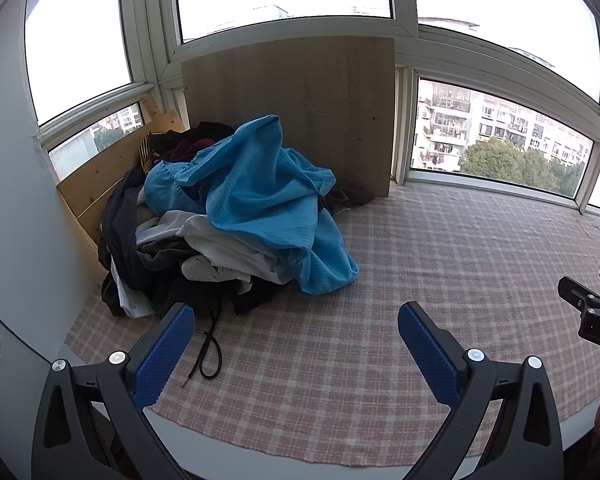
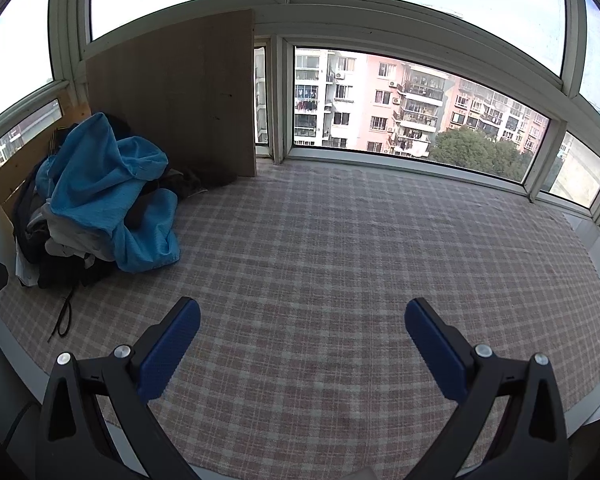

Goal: Fold clothes
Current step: 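Move both grippers toward the clothes pile by the wooden board, then grasp the light-blue striped jacket with the right gripper and lift it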

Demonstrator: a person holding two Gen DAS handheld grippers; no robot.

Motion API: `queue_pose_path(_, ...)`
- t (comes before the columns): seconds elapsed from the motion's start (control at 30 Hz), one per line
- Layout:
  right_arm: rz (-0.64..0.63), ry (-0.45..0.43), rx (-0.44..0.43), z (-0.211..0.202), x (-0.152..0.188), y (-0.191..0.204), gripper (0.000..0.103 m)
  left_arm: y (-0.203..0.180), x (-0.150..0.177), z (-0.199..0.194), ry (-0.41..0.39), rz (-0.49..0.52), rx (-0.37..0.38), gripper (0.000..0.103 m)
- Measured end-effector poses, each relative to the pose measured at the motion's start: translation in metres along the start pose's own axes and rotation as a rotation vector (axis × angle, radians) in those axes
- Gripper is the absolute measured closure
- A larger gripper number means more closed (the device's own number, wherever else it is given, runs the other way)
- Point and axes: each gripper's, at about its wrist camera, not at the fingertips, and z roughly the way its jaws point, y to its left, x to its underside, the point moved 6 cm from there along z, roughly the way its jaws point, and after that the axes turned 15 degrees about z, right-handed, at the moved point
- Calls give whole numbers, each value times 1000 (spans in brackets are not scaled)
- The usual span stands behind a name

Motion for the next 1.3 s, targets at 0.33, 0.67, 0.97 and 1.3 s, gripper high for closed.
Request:
queue_pose_path(0.33,-51,25,-59,15,-11,23,0,17,0,5,35,-26,-68,1)
queue_pose_path(0.67,-42,-28,-194,22,-30,79,0,75,-1,9,42,-51,-139,1)
queue_pose_path(0.97,-55,-82,-281,28,-52,162,0,165,-3,30,8,-80,-142,1)
queue_pose_path(1.3,-291,-99,-250,78,-59,293,0,268,-10,59,-59,-114,-121,1)
